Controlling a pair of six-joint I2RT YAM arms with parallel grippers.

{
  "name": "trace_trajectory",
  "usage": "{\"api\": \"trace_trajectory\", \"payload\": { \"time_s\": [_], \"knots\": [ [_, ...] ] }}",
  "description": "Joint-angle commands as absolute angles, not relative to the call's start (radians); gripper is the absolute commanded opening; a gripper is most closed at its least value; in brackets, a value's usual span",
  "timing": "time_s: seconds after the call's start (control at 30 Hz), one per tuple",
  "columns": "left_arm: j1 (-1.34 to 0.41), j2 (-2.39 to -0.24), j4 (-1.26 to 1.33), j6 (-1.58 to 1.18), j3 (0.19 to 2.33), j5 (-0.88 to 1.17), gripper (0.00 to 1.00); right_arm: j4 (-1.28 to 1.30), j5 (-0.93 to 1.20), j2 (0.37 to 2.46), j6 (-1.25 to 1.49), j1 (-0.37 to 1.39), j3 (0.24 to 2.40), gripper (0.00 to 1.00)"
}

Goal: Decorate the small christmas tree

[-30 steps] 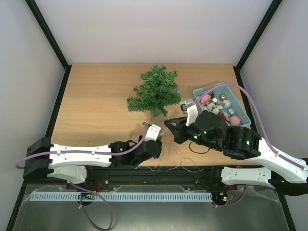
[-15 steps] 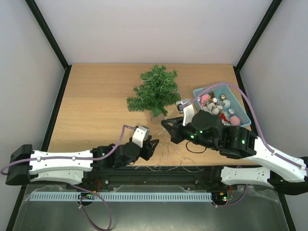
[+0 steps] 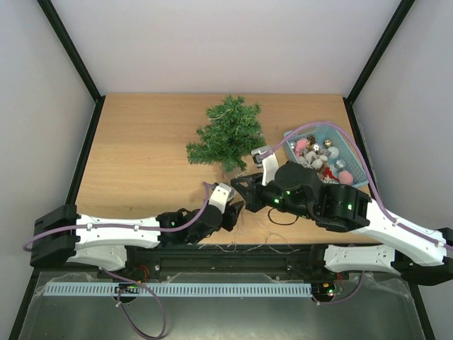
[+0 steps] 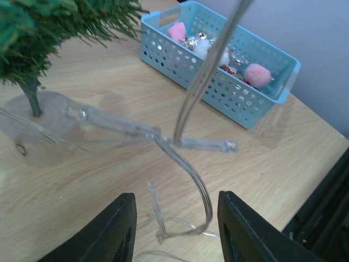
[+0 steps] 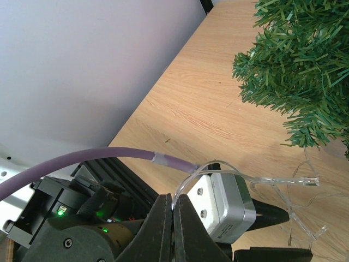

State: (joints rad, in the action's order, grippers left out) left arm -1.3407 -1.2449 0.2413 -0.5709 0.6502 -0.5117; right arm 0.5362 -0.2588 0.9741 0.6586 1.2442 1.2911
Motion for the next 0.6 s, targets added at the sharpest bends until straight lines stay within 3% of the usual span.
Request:
{"api": "trace_trajectory", "payload": {
  "time_s": [0.0,0.23,0.57],
  "knots": [
    [-1.324,-1.259,0.294,-0.544,0.677,-0.586,0.40,0.515,-0.251,0.959,0.665,1.250,1.295,0.01],
    [-1.308,-1.229,0.277,-0.527,0.677,-0.576,0.03,0.531,-0.273,0.936,0.669,1.250,1.278,0.01],
    [-1.312,-0.985,0.078,-0.574,0.646,-0.585,0.02,0.605,-0.381,0.877,0.684,1.249,1.214,0.01]
  ]
}}
